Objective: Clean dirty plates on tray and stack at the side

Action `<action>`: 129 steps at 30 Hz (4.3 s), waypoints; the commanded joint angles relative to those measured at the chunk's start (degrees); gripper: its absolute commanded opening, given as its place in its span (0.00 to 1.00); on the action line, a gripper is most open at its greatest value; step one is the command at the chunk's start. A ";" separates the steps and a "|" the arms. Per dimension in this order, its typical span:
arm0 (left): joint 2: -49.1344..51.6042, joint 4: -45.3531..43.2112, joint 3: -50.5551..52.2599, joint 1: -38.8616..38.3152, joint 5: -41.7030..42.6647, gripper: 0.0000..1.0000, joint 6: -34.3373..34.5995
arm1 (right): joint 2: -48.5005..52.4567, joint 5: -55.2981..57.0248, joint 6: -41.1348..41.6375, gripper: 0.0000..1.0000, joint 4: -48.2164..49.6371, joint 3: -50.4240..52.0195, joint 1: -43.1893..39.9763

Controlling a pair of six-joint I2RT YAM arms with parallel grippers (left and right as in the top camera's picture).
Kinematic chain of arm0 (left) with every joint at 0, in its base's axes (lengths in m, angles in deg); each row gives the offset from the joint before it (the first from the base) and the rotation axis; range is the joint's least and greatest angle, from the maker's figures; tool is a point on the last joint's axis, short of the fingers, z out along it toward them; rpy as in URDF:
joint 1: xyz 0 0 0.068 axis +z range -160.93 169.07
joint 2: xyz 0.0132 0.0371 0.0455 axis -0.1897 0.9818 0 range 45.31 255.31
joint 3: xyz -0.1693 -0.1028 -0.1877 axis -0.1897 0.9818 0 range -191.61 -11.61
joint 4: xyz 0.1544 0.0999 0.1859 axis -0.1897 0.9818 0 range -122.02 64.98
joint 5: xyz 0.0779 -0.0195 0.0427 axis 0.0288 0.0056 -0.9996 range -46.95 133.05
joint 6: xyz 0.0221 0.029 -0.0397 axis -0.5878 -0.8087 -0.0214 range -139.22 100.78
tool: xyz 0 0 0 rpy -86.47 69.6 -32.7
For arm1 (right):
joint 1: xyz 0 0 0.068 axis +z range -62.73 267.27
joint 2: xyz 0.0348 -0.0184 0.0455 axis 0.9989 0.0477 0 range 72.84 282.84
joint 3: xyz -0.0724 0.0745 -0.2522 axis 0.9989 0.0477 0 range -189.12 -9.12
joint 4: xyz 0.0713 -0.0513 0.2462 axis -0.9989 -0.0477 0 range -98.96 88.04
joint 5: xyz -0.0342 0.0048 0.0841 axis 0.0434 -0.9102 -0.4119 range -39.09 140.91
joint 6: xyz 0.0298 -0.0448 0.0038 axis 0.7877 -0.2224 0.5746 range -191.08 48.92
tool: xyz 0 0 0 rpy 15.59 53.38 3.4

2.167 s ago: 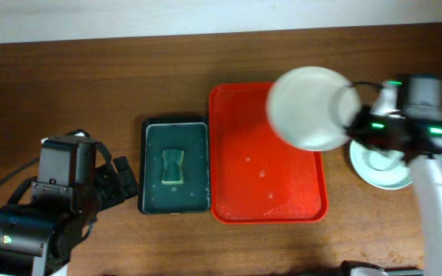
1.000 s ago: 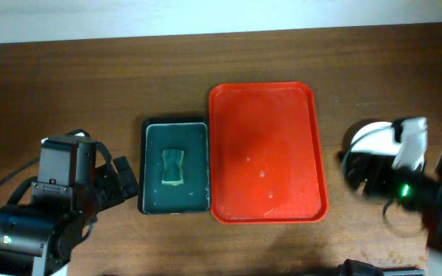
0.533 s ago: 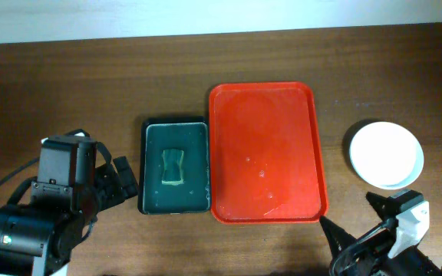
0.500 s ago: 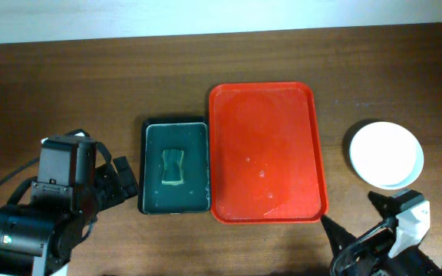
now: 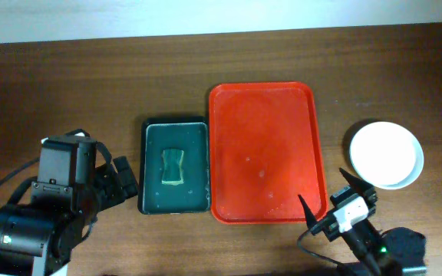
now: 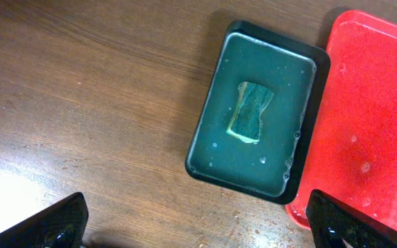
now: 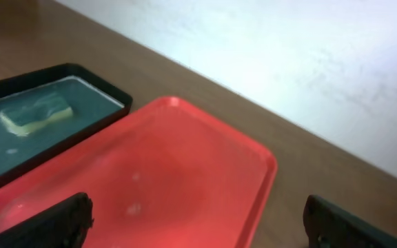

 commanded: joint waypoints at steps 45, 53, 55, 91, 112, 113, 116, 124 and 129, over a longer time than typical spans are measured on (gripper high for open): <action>-22.86 -45.51 28.96 4.31 7.10 0.99 -18.56 | -2.34 -1.09 -0.50 0.98 28.13 20.83 0.37; -45.77 -63.52 57.31 7.28 10.64 1.00 -21.51 | -2.34 -1.09 -0.50 0.98 28.13 20.83 0.37; -50.99 -66.58 62.71 7.32 10.60 0.99 -21.51 | -2.34 -1.09 -0.48 0.98 28.13 20.83 0.37; -59.01 -78.62 82.29 7.15 9.35 0.99 -21.46 | -2.34 -1.09 -0.48 0.98 28.13 20.83 0.37; -59.01 -78.62 82.29 7.15 9.35 0.99 -21.46 | -2.34 -1.09 -0.50 0.98 28.13 20.83 0.37; -59.01 -78.62 82.29 7.15 9.35 0.99 -21.46 | -2.34 -1.09 -0.50 0.98 28.13 20.83 0.37; -59.01 -78.62 82.29 7.15 9.35 0.99 -21.49 | -2.34 -1.09 -0.50 0.98 28.13 20.83 0.37; -59.01 -78.62 82.29 7.15 9.35 0.99 -21.46 | -2.34 -1.09 -0.50 0.98 28.13 20.83 0.37; -59.01 -78.62 82.29 7.15 9.35 0.99 -21.46 | -2.34 -1.09 -0.48 0.98 28.13 20.83 0.37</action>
